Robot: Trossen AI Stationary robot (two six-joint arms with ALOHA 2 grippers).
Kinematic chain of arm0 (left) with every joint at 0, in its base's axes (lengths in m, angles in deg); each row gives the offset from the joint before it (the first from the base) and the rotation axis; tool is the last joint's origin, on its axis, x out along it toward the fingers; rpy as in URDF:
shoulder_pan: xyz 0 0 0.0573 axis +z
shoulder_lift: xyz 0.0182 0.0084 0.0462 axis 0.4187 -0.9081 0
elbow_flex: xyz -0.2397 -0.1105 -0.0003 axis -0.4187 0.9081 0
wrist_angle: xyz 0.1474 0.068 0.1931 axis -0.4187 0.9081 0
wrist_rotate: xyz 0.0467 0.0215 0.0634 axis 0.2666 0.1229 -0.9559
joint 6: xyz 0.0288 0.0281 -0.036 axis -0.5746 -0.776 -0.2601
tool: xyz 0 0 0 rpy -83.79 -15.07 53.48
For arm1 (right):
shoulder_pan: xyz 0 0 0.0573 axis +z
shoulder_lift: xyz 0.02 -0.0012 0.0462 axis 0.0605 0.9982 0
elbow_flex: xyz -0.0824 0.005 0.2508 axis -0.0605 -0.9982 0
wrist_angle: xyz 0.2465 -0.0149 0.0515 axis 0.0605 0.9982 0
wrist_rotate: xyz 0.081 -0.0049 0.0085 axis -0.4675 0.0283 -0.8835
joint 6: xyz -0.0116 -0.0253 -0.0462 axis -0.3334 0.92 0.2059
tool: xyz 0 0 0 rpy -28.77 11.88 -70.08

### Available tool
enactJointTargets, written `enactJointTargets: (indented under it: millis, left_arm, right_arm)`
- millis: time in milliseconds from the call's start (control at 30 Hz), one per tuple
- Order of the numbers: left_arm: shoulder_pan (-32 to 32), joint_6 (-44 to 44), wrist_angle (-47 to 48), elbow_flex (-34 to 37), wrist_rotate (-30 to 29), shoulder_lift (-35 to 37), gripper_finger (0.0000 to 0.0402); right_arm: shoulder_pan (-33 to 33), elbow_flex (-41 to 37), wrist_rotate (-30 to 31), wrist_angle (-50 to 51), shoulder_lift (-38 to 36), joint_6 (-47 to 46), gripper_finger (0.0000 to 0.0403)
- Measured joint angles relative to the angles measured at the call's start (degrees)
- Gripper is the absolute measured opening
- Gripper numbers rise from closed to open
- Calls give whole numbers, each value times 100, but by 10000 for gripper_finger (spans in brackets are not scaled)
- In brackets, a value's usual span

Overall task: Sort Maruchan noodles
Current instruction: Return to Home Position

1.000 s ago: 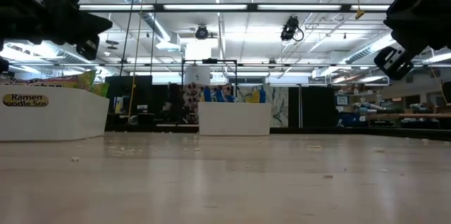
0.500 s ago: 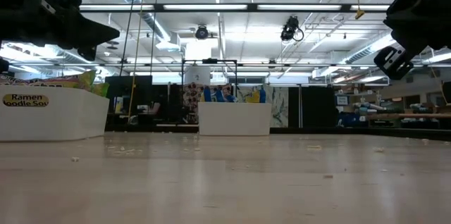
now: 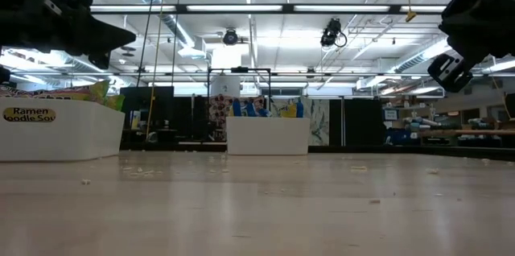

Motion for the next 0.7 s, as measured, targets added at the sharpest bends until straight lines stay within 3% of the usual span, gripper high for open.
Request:
enactJointTargets:
  millis: [133,533,700]
  left_arm:
    - [-79,1,0,0,1,0,7]
    - [-141,1,-408,196,-63,-24,7]
    - [-141,3,-430,201,-59,-28,7]
  right_arm:
    - [-37,0,25,56,-707,3,22]
    - [-400,2,212,107,-527,0,22]
    - [-396,2,951,102,-424,0,22]
